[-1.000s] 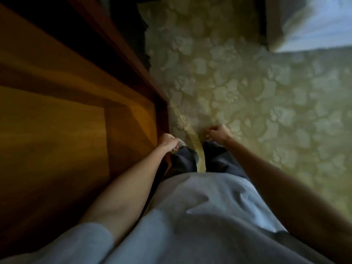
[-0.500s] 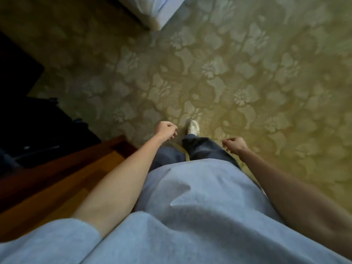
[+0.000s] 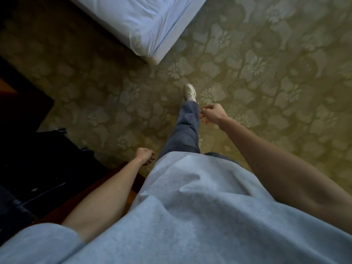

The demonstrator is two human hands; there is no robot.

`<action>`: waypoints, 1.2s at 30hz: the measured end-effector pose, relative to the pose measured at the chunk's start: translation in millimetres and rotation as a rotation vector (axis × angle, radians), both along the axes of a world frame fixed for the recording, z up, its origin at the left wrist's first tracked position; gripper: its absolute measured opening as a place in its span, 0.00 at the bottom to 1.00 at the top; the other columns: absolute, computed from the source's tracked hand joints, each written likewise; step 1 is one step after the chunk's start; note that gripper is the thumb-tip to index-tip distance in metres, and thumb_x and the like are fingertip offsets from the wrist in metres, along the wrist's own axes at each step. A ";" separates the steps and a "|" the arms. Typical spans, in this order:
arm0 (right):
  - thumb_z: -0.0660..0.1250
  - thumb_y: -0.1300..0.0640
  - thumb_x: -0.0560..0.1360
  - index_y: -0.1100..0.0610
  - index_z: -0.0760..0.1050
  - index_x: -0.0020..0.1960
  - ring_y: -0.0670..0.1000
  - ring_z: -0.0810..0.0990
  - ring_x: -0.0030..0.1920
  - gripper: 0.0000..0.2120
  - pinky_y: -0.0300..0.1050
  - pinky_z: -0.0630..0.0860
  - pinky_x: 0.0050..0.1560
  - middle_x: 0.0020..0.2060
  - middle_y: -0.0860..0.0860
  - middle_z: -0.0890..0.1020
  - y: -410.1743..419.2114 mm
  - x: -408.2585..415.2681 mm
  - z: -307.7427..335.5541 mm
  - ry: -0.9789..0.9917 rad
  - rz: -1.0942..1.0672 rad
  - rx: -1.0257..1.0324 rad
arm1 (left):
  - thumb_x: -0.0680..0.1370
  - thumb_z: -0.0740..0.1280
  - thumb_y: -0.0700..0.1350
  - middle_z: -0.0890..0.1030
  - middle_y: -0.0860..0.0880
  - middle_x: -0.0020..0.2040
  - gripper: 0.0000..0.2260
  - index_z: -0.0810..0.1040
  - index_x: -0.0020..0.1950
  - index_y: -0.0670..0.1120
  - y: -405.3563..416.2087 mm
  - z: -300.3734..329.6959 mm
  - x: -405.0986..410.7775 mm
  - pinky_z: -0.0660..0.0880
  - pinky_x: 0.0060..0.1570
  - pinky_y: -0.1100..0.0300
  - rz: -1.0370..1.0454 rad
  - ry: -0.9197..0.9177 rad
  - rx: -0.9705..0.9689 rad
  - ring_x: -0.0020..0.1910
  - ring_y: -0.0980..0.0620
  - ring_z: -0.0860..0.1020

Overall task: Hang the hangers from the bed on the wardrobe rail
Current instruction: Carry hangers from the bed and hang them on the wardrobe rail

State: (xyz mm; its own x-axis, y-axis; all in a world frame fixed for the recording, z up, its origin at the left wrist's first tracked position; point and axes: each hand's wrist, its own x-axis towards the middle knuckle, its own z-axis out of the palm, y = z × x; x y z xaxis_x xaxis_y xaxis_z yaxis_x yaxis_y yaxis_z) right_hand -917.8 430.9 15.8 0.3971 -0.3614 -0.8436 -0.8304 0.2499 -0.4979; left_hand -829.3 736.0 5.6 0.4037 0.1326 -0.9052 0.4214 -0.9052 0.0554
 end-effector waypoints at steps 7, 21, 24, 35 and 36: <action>0.63 0.60 0.80 0.62 0.80 0.58 0.49 0.80 0.33 0.11 0.41 0.77 0.34 0.41 0.55 0.84 -133.0 89.9 -8.3 0.115 0.093 -0.026 | 0.81 0.64 0.40 0.79 0.46 0.32 0.08 0.82 0.46 0.41 -131.3 -20.2 101.5 0.68 0.25 0.63 -0.011 0.009 -0.028 0.26 0.51 0.74; 0.67 0.58 0.80 0.66 0.78 0.61 0.52 0.79 0.33 0.14 0.45 0.78 0.36 0.39 0.56 0.84 -372.7 110.2 -19.6 0.344 -0.138 -0.013 | 0.80 0.67 0.43 0.86 0.46 0.40 0.07 0.84 0.50 0.44 -547.4 21.4 289.0 0.74 0.28 0.64 -0.303 -0.045 -0.433 0.32 0.53 0.79; 0.65 0.59 0.80 0.66 0.79 0.57 0.52 0.77 0.31 0.12 0.42 0.76 0.32 0.40 0.57 0.83 -425.9 128.8 -24.2 0.385 -0.124 0.008 | 0.80 0.67 0.44 0.86 0.46 0.41 0.08 0.85 0.51 0.44 -615.9 18.6 317.0 0.74 0.30 0.63 -0.319 -0.040 -0.417 0.33 0.53 0.79; 0.64 0.60 0.79 0.66 0.80 0.51 0.51 0.79 0.32 0.10 0.43 0.78 0.33 0.40 0.56 0.84 -631.9 297.3 -8.1 0.273 0.047 -0.054 | 0.81 0.65 0.43 0.82 0.46 0.37 0.08 0.82 0.48 0.42 -723.2 21.5 426.2 0.71 0.29 0.62 -0.204 -0.056 -0.216 0.30 0.52 0.75; 0.64 0.60 0.79 0.66 0.81 0.50 0.51 0.79 0.32 0.10 0.43 0.79 0.33 0.38 0.55 0.84 -646.2 320.3 -5.9 0.251 0.084 -0.070 | 0.82 0.65 0.43 0.83 0.45 0.39 0.08 0.82 0.48 0.42 -725.3 21.0 434.0 0.71 0.31 0.62 -0.174 -0.065 -0.205 0.32 0.52 0.76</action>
State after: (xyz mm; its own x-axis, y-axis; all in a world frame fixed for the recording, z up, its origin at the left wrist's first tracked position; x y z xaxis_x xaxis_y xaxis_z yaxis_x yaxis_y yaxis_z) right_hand -597.4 -215.4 10.0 0.2095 -0.3973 -0.8935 -0.9465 0.1470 -0.2873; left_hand -395.3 10.7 26.5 0.4623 -0.1271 -0.8776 0.2499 -0.9309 0.2665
